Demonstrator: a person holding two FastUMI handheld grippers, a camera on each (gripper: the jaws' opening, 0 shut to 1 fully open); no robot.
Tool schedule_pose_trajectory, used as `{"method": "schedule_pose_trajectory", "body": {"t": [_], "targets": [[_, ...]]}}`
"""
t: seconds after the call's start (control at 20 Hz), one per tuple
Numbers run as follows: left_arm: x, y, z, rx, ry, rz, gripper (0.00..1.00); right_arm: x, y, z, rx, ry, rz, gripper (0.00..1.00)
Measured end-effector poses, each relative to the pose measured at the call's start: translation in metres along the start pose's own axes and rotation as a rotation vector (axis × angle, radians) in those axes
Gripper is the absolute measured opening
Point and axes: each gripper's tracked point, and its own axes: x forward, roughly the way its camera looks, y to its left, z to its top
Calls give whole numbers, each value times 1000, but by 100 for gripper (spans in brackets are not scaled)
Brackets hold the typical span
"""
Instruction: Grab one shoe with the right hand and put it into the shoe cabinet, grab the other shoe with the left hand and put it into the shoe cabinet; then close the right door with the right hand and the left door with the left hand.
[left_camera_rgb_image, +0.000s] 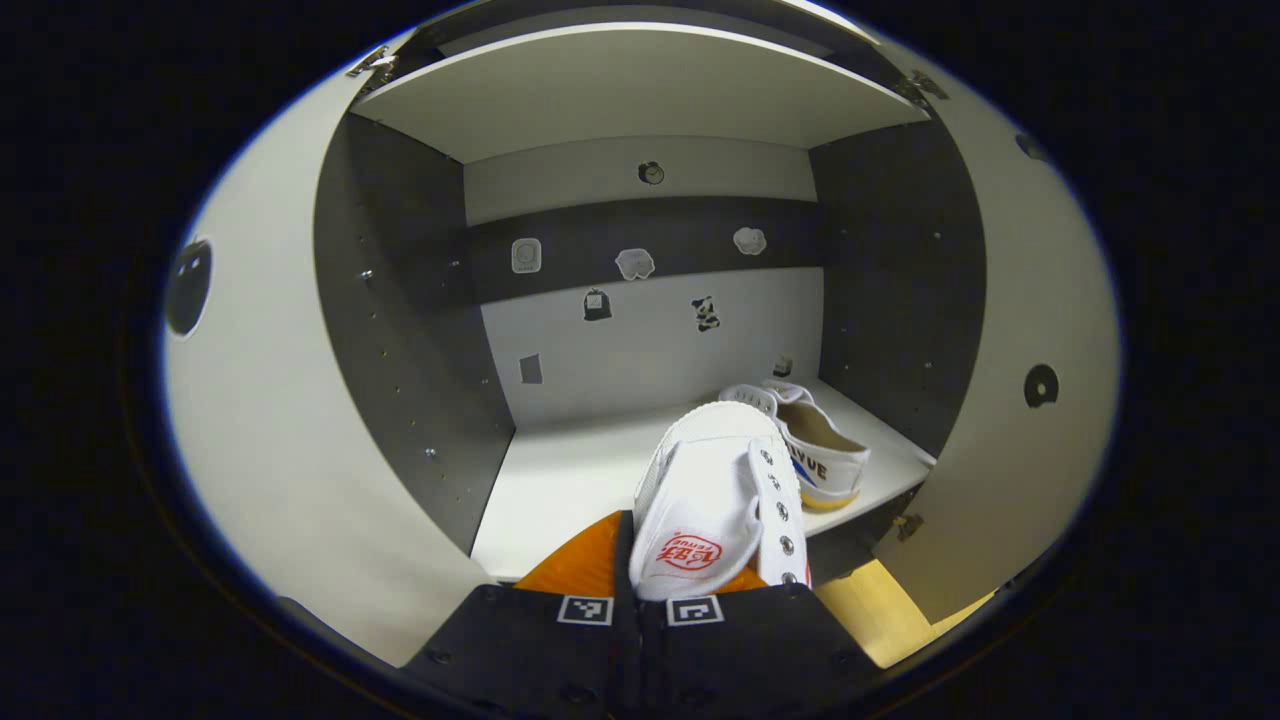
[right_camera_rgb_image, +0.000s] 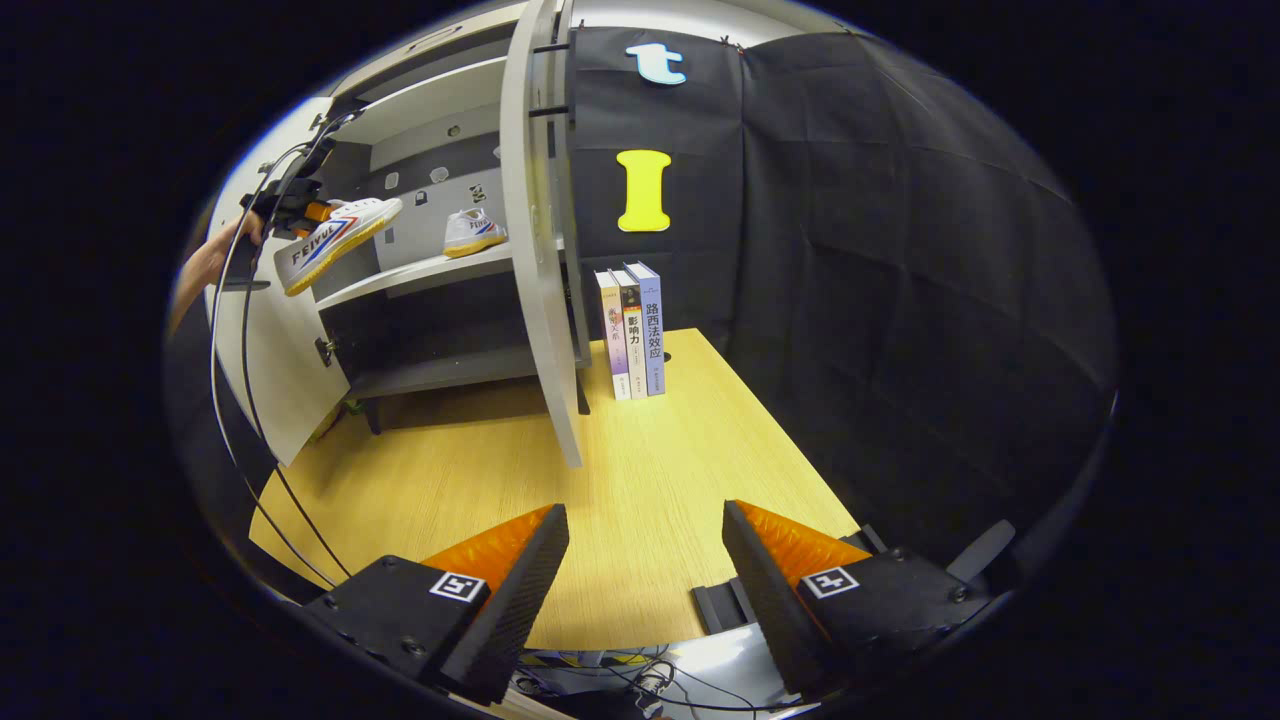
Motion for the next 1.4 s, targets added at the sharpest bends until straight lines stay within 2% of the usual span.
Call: {"method": "schedule_pose_trajectory", "body": {"t": [0.15, 0.35, 0.55, 0.85, 1.0, 1.1, 1.25, 1.3, 1.4], "targets": [[49, 9, 19, 58, 29, 29, 5, -2, -20, -3, 20, 15, -47, 99], [113, 15, 24, 65, 101, 46, 5, 1, -26, -1, 59, 4, -86, 98], [161, 17, 17, 168, 167, 75, 5, 1, -32, -2, 45, 15, -102, 99], [188, 9, -3, 184, 222, 57, 5, -5, -26, 3, 68, -5, -96, 99], [191, 4, -5, 207, 236, 36, 8, -7, -22, 4, 60, -12, -83, 98], [185, 6, -2, 212, 236, 50, 18, -6, -18, 6, 55, -18, -71, 99], [156, 17, 11, 216, 184, 71, 49, -10, -15, 19, 54, -53, -55, 99], [140, 23, 18, 211, 148, 84, 65, -11, -14, 25, 57, -69, -48, 99], [104, 20, 29, 184, 73, 49, 97, -12, -14, 35, 55, -93, -39, 99]]}}
